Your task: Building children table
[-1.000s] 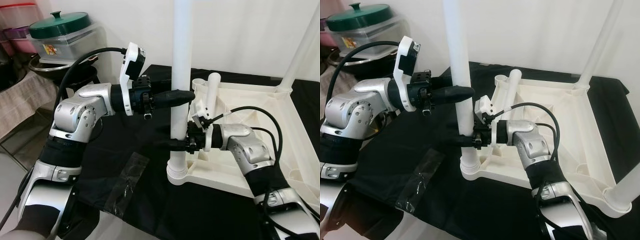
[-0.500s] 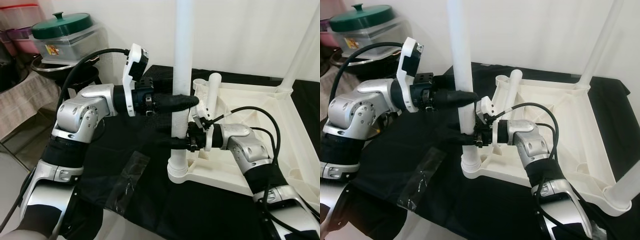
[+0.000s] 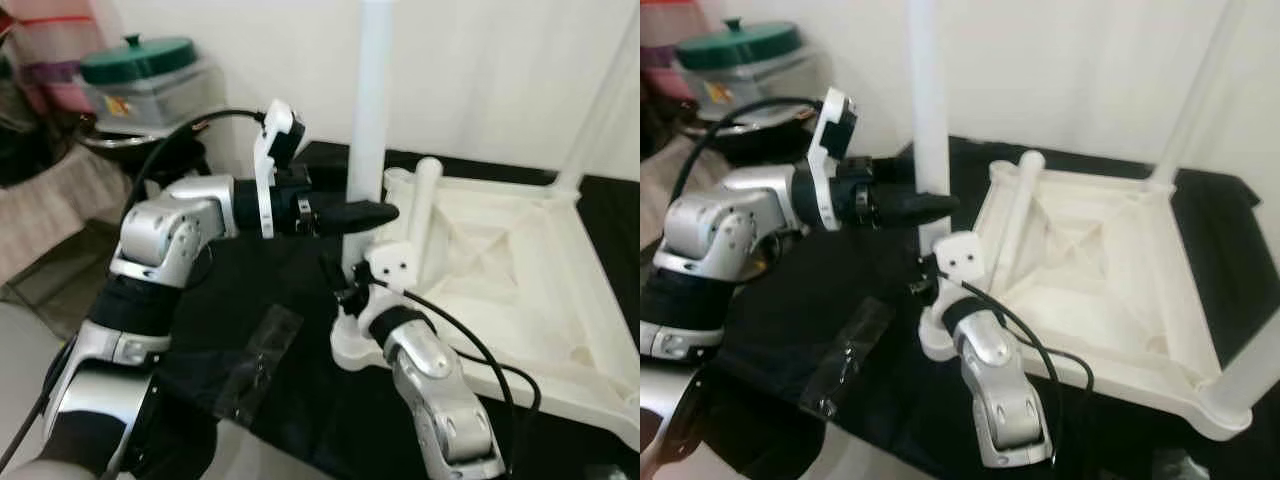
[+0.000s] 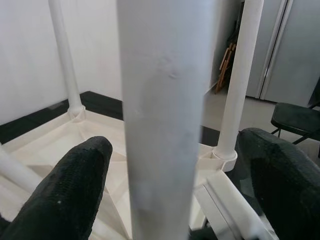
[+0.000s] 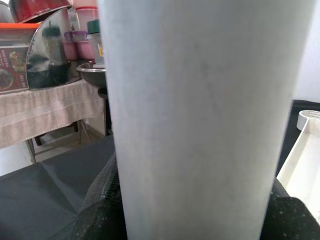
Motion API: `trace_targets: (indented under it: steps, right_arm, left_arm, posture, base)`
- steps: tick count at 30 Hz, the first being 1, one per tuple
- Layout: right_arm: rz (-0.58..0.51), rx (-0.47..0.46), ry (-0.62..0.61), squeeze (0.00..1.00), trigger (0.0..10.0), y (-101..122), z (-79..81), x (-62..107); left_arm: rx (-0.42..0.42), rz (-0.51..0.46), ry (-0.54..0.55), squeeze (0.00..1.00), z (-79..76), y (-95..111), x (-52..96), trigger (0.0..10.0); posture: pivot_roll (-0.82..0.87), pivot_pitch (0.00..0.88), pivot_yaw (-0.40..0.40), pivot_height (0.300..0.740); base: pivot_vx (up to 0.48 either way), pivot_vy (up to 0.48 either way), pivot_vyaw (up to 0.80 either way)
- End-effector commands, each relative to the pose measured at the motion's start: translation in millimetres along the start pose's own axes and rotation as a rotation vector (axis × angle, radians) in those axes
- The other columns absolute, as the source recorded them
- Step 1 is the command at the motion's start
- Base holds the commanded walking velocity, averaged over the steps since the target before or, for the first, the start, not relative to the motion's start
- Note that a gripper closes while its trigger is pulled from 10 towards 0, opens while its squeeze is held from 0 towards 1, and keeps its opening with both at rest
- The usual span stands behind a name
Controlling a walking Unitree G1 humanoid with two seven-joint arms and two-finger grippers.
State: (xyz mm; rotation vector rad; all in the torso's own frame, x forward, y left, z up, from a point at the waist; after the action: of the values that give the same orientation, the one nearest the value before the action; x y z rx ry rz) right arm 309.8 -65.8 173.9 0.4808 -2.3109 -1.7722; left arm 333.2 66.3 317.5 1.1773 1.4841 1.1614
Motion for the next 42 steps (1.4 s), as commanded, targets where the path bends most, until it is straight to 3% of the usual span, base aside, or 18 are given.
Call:
trace_targets:
  steps: [1, 5, 9, 10, 11, 17, 18, 19, 22, 25, 26, 28, 31, 33, 34, 35, 36, 42]
  right_arm:
    - [0.181, -0.098, 0.050, 0.00, 0.0, -42.8, 23.8, 3.5]
    - [0.201, -0.099, 0.038, 0.00, 0.0, -36.7, 37.0, 9.5]
    - [0.220, -0.092, 0.006, 0.00, 0.0, -32.6, 39.3, 14.0]
    - [0.219, -0.087, 0.005, 0.00, 0.0, -31.8, 39.2, 13.7]
    - [0.216, -0.082, 0.006, 0.00, 0.0, -30.9, 39.2, 13.3]
    - [0.204, -0.070, 0.007, 0.00, 0.0, -29.3, 38.3, 11.8]
    - [0.198, -0.063, -0.003, 0.00, 5.8, -28.2, 34.9, 10.8]
    - [0.165, -0.069, 0.015, 0.00, 10.0, -22.7, 29.7, 7.5]
    - [0.060, -0.069, 0.096, 0.00, 10.0, -5.2, 14.0, -2.8]
    - [0.026, -0.064, 0.132, 0.00, 10.0, -0.3, 9.0, -5.3]
    - [-0.014, -0.058, 0.195, 1.00, 10.0, 5.2, 1.4, -8.5]
    - [-0.093, -0.060, 0.356, 1.00, 10.0, 16.5, -9.5, -10.1]
    - [-0.093, -0.060, 0.356, 1.00, 10.0, 16.5, -9.5, -10.1]
    - [-0.149, 0.048, 0.560, 1.00, 10.0, 21.6, -24.5, -9.1]
    - [-0.149, 0.048, 0.560, 1.00, 10.0, 21.6, -24.5, -9.1]
    - [-0.159, 0.105, 0.642, 1.00, 10.0, 21.9, -32.1, -9.1]
    - [-0.159, 0.138, 0.711, 0.00, 10.0, 22.3, -39.2, -11.3]
    - [-0.155, 0.154, 0.867, 0.00, 10.0, 24.3, -47.9, -22.5]
  left_arm:
    - [-0.002, 0.014, 0.011, 0.00, 2.3, -2.7, -1.6, 10.0]
    - [0.000, -0.005, 0.020, 0.00, 2.3, 0.1, -4.0, 10.0]
    - [0.002, 0.007, 0.022, 0.00, 2.4, -2.0, -3.7, 10.0]
    - [0.004, 0.008, 0.023, 0.00, 3.1, -1.9, -4.0, 1.9]
    - [0.007, 0.007, 0.018, 0.00, 3.0, -1.4, -4.2, 0.0]
    - [0.008, 0.003, 0.008, 0.00, 2.3, 0.1, -4.4, 0.0]
    - [0.008, 0.004, 0.007, 0.00, 2.0, 0.1, -4.5, 0.0]
    - [0.005, 0.008, 0.007, 0.00, 1.7, -0.4, -4.3, 0.0]
    - [-0.003, 0.019, 0.010, 0.00, 1.8, -2.7, -4.2, 0.0]
    - [-0.003, 0.021, 0.009, 0.00, 1.7, -3.1, -4.4, 0.0]
    - [-0.003, 0.022, 0.006, 0.00, 1.4, -3.2, -4.6, 0.0]
    - [-0.004, 0.024, 0.000, 0.00, 0.5, -3.0, -5.1, 0.0]
    - [-0.004, 0.024, 0.000, 0.00, 0.5, -3.0, -5.1, 0.0]
    - [-0.006, 0.028, -0.009, 0.00, -0.3, -2.9, -5.3, 0.0]
    - [-0.006, 0.028, -0.009, 0.00, -0.3, -2.9, -5.3, 0.0]
    - [-0.006, 0.030, -0.013, 0.00, -0.7, -3.0, -5.4, 0.0]
    - [-0.007, 0.032, -0.018, 0.00, -1.3, -2.9, -5.7, 0.0]
    - [-0.010, 0.039, -0.033, 0.00, -3.4, -2.4, -6.1, 0.0]
  posture:
    - [0.04, 0.032, 0.028, 0.740]
    - [0.04, 0.027, 0.036, 0.740]
    - [0.04, 0.028, 0.041, 0.740]
    - [0.04, 0.030, 0.042, 0.740]
    - [0.04, 0.031, 0.043, 0.740]
    - [0.04, 0.030, 0.044, 0.740]
    - [0.04, 0.031, 0.046, 0.740]
    - [0.04, 0.031, 0.046, 0.740]
    - [0.04, 0.026, 0.047, 0.740]
    - [0.04, 0.026, 0.047, 0.740]
    - [0.04, 0.027, 0.046, 0.740]
    - [0.04, 0.024, 0.046, 0.740]
    - [0.04, 0.024, 0.046, 0.740]
    - [0.05, 0.022, 0.050, 0.740]
    - [0.05, 0.022, 0.050, 0.740]
    - [0.05, 0.022, 0.050, 0.740]
    - [0.05, 0.020, 0.050, 0.740]
    - [0.06, 0.019, 0.057, 0.740]
  base:
    - [0.000, 0.000, 0.00]
    - [0.000, 0.000, 0.00]
    - [0.000, 0.000, 0.00]
    - [0.000, 0.000, 0.00]
    - [0.000, 0.000, 0.00]
    - [0.000, 0.000, 0.00]
    - [0.000, 0.000, 0.00]
    - [0.000, 0.000, 0.00]
    - [0.000, 0.000, 0.00]
    - [0.000, 0.000, 0.00]
    - [0.000, 0.000, 0.00]
    - [0.000, 0.000, 0.00]
    - [0.000, 0.000, 0.00]
    - [0.000, 0.000, 0.00]
    - [0.000, 0.000, 0.00]
    - [0.000, 0.000, 0.00]
    - [0.000, 0.000, 0.00]
    - [0.000, 0.000, 0.00]
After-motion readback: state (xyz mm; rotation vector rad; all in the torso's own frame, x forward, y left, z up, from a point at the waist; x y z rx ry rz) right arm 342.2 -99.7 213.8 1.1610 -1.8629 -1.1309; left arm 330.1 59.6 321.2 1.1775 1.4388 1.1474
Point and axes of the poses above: a point about 5 cm out from each wrist's last joint towards the gripper, its own x axis pointing back from the gripper into the wrist, its own y axis along the axis of the wrist's last joint, z = x × y, the point moved 2 cm from there along -x, pointing out of the wrist towards the gripper, and after that the axes turned 15 degrees about x, right-handed, at the moved point
